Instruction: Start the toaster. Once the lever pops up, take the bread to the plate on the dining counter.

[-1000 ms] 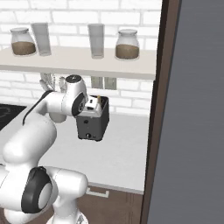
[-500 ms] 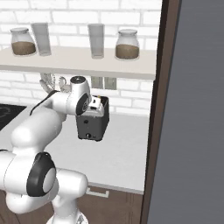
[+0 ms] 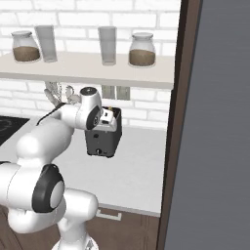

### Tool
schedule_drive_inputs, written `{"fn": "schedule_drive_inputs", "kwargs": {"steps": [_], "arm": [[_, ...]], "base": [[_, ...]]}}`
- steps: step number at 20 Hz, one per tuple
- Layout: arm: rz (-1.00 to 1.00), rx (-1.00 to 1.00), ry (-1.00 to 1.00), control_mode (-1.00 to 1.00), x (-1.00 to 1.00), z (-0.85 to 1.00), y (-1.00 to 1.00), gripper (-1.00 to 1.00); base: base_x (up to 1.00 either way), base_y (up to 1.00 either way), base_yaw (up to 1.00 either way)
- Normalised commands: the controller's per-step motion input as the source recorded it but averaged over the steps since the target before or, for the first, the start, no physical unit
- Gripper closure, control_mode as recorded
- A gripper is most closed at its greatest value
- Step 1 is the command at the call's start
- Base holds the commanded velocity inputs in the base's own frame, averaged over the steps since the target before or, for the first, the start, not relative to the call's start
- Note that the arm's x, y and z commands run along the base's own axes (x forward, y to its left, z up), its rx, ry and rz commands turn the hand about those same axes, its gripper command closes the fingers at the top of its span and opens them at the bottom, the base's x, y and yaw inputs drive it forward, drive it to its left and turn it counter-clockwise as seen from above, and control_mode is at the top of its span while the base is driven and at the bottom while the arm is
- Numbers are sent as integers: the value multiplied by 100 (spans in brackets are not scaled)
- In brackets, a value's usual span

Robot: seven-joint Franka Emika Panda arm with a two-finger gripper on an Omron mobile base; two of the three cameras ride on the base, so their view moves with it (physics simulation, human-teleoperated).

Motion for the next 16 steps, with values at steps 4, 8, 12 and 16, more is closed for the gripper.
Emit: {"fn": "schedule_drive_inputs", "kwargs": {"steps": [4,8,12,16], "arm": [[0,0,0,-100,14,-17,-3,-100],[0,0,0,-100,1,-21,-3,-100],[0,0,0,-100,0,-20,0,-100],[0,0,0,-100,0,-21,0,-100]], "base": [[0,0,0],[0,0,0],[0,0,0],[0,0,0]]}}
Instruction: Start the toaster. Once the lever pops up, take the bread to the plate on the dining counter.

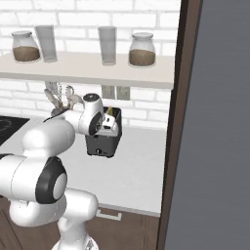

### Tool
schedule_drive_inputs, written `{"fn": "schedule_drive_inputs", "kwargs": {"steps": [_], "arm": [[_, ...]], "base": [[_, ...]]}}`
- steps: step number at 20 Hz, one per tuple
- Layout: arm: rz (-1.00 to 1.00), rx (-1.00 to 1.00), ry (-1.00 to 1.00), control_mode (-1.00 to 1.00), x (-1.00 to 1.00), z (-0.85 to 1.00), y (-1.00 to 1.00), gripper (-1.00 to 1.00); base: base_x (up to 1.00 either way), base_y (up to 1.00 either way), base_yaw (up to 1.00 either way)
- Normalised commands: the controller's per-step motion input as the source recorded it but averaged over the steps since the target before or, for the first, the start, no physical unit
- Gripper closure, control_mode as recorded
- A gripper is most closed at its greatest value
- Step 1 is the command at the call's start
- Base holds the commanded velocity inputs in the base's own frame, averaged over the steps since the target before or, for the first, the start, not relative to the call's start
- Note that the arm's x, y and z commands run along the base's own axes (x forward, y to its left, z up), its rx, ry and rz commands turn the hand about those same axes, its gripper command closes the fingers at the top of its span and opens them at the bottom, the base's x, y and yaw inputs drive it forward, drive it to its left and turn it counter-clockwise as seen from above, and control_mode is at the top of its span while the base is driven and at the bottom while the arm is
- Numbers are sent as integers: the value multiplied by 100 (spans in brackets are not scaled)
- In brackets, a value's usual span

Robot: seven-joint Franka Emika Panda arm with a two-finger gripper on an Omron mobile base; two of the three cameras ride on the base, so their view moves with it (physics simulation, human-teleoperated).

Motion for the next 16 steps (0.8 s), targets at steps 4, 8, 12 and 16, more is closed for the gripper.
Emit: {"fn": "schedule_drive_inputs", "kwargs": {"steps": [4,8,12,16], "arm": [[0,0,0,-100,0,-23,0,-100],[0,0,0,-100,0,-21,0,-100],[0,0,0,-100,0,-21,0,-100],[0,0,0,-100,0,-16,0,-100]], "base": [[0,0,0],[0,0,0],[0,0,0],[0,0,0]]}}
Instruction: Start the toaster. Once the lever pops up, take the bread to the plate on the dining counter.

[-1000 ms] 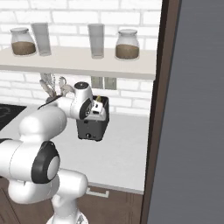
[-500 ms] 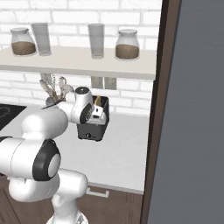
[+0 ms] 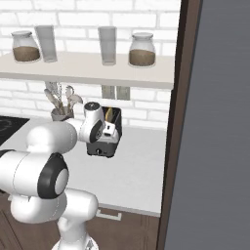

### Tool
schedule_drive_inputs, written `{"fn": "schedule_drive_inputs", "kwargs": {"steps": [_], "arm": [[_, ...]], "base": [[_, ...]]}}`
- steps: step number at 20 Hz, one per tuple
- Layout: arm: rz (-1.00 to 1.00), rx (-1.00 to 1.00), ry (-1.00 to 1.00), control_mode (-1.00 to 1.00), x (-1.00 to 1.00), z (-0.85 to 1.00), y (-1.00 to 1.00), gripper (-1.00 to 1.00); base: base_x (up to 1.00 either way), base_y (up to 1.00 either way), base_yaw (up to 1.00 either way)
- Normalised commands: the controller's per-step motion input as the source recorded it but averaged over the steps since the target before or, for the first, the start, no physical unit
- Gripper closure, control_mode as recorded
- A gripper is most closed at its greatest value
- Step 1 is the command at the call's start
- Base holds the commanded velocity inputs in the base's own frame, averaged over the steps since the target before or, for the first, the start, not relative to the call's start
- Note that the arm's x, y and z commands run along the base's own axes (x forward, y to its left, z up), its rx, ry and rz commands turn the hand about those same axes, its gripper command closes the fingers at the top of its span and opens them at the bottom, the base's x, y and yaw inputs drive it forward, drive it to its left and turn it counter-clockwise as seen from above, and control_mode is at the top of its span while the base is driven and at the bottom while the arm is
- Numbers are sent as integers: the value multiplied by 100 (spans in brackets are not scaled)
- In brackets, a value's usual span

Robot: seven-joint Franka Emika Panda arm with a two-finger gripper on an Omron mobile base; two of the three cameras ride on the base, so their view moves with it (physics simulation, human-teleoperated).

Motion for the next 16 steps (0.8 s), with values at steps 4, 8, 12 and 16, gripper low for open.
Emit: {"fn": "schedule_drive_inputs", "kwargs": {"steps": [4,8,12,16], "arm": [[0,0,0,-100,-7,-12,0,-100],[0,0,0,-100,-9,-6,0,-100],[0,0,0,-100,0,-2,0,-100],[0,0,0,-100,1,0,0,-100]], "base": [[0,0,0],[0,0,0],[0,0,0],[0,0,0]]}}
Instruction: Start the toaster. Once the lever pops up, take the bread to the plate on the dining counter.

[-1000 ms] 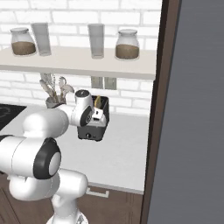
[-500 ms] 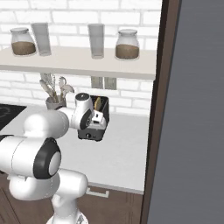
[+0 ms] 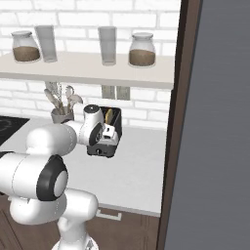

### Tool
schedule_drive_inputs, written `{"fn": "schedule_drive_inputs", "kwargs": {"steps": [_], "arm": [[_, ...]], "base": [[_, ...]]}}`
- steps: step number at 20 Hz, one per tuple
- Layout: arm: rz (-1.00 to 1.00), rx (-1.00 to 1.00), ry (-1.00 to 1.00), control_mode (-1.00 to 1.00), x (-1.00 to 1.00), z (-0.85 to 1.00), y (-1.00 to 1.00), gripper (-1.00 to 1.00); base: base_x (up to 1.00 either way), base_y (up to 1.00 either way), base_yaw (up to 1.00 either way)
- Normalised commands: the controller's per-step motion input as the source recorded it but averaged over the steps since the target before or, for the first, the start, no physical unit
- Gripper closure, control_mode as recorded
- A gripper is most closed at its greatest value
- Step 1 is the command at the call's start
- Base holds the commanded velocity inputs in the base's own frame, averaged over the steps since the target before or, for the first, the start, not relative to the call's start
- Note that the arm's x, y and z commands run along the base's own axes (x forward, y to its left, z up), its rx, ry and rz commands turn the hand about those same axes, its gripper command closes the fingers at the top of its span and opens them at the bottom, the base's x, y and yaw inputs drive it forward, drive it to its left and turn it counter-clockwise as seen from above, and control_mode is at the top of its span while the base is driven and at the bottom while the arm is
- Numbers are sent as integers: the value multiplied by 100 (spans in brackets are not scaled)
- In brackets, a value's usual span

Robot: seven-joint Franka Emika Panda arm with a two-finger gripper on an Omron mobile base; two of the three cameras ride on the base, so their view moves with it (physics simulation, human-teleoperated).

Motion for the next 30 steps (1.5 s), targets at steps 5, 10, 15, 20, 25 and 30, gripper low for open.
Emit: {"fn": "schedule_drive_inputs", "kwargs": {"steps": [5,10,15,20,25,30], "arm": [[0,0,0,-100,6,0,0,-100],[0,0,0,-100,12,-17,1,-100],[0,0,0,-100,3,-21,0,-100],[0,0,0,-100,0,-16,0,-100],[0,0,0,-100,0,-13,0,-100],[0,0,0,-100,0,-10,0,-100]], "base": [[0,0,0],[0,0,0],[0,0,0],[0,0,0],[0,0,0],[0,0,0]]}}
